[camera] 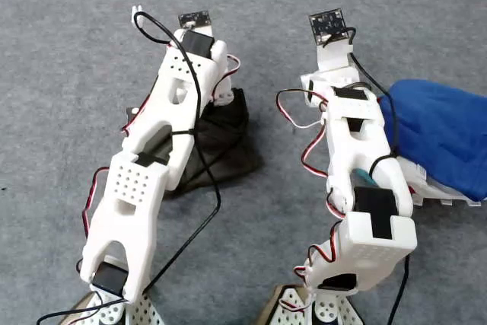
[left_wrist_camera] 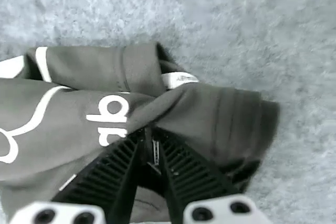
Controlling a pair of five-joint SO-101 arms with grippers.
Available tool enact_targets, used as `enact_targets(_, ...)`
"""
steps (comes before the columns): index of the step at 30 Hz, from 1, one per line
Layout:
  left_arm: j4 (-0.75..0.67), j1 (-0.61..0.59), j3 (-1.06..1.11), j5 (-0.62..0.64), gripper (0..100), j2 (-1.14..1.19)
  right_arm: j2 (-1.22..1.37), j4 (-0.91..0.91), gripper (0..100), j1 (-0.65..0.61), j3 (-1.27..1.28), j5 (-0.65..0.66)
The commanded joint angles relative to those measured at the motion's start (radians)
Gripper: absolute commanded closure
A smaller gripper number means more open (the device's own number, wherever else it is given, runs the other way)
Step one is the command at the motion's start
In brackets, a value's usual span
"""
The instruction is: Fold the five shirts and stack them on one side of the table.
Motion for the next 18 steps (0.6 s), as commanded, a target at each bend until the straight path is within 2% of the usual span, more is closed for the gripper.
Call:
enact_targets(1, 0.031, -0.009, -0.017, -0.028, 98, -0.016, -0.004, -0.017, 99.3, 0.015, -0.047, -0.011)
enact_targets(11, 0.051, 0.028, 0.002, -0.121, 98, -0.054, -0.004, -0.023, 99.3, 0.016, -0.048, -0.012)
enact_targets(18, 0.051, 0.107, 0.241, -0.238, 98, -0.229, -0.004, -0.025, 99.3, 0.019, -0.050, -0.012)
